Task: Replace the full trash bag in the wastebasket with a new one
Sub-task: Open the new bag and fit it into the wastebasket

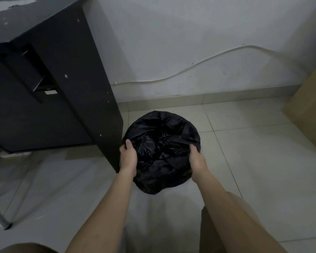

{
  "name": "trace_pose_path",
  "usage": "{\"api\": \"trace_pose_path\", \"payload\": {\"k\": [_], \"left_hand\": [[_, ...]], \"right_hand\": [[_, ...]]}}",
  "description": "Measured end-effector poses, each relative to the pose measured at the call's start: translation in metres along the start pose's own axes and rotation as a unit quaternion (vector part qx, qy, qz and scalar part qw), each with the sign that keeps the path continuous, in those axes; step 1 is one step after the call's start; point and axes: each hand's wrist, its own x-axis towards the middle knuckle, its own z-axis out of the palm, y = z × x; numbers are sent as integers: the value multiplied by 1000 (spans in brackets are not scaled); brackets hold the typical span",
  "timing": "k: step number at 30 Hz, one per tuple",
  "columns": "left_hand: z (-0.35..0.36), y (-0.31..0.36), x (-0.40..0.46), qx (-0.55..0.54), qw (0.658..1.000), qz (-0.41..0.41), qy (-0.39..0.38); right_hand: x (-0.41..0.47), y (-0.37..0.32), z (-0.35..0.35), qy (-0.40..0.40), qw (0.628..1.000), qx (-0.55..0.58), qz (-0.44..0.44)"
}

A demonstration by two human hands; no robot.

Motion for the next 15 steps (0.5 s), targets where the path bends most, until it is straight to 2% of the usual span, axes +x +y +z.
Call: {"api": "trace_pose_path", "payload": {"k": [3,5,6,8,9,10,12,15], "left_hand": [[1,4,6,-75,989,-110,-68],[-4,-1,6,-58,986,-130,-81],[-6,-4,8,-12,990,-122,-63],[-9,-5,10,110,991,-79,21],[-10,0,11,139,987,-58,48],[-9,5,10,137,988,-52,44],[-8,15,11,48,996,-77,-2],[-10,28,17,-52,992,-111,-27]], "right_hand": [[3,3,3,-14,997,-76,9],[4,5,1,-21,996,-85,26],[6,6,1,-23,996,-77,30],[7,5,2,-16,998,-54,31],[7,6,4,-8,998,-46,29],[7,8,5,1,999,-41,25],[8,14,7,12,999,-31,10],[8,27,9,3,1000,3,-13]]}}
